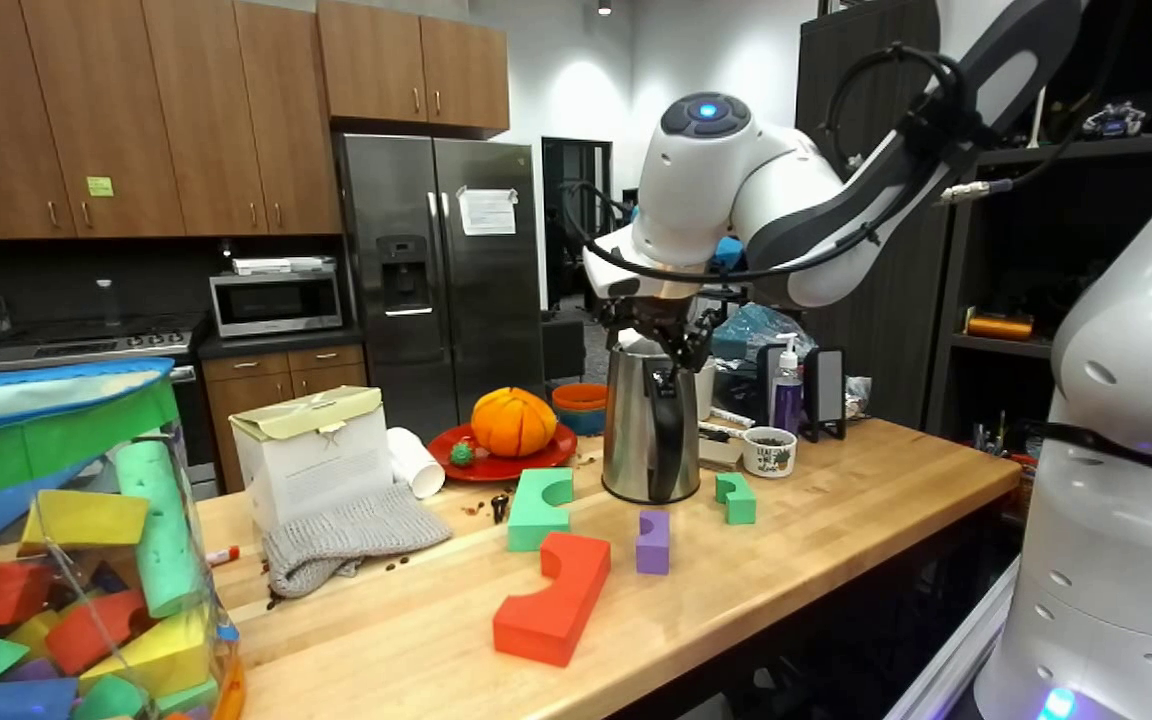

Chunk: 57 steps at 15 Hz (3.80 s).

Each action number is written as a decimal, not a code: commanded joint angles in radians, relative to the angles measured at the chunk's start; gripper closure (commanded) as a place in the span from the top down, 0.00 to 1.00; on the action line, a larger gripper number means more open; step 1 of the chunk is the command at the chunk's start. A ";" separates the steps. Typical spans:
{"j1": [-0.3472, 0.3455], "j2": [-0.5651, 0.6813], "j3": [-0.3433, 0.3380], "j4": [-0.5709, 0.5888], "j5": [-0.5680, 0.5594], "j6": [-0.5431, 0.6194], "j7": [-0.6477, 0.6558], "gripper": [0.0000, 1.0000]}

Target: Open the kettle, then press two buttons

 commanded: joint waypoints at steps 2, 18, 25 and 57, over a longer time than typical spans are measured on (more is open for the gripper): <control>0.032 -0.022 -0.010 0.002 -0.014 -0.031 0.030 1.00; 0.151 -0.209 -0.071 -0.019 0.017 0.027 -0.002 1.00; 0.042 -0.248 -0.072 -0.011 -0.027 0.046 0.145 1.00; 0.137 -0.114 -0.155 0.239 0.570 -0.271 -0.160 1.00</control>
